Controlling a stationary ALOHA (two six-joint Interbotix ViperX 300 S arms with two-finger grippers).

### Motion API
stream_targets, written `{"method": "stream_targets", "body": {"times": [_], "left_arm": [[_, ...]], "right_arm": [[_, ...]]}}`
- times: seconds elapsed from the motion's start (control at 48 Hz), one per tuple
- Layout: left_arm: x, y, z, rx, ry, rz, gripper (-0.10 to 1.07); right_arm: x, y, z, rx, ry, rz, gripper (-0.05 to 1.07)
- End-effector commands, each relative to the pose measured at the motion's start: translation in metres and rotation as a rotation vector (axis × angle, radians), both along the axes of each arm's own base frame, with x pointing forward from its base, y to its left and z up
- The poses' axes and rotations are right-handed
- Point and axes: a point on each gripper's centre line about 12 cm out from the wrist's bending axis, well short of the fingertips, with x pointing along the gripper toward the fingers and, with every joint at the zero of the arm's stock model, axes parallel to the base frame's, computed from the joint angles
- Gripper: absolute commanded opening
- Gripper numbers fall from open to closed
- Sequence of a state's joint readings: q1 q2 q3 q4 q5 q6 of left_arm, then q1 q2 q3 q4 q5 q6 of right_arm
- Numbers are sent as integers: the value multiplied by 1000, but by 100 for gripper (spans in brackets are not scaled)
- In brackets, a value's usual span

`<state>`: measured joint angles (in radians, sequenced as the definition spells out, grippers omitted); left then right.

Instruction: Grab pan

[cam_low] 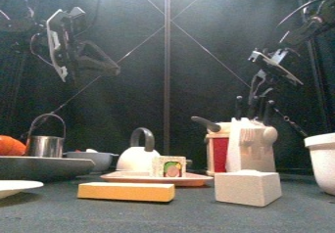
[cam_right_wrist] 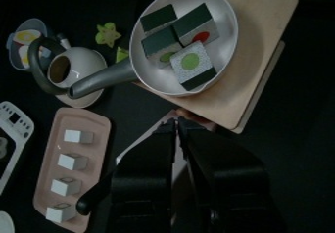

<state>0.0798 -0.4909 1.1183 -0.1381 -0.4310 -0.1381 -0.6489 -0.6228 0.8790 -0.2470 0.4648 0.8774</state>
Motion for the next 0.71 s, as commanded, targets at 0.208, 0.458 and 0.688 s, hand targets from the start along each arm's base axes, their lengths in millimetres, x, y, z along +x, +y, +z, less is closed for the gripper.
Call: {"method": "stream_targets", "body": {"times": [0.208,0.458,0.688], "left_arm": [[1,1,5,3,-18,3,37],[1,1,5,2,-18,4,37],[1,1,5,0,-17,4,37]], "right_arm": [[9,-10,13,-19,-48,-11,68],[9,-11,17,-20,-42,-14,80],[8,-11,19,-21,-36,-16,88]]}}
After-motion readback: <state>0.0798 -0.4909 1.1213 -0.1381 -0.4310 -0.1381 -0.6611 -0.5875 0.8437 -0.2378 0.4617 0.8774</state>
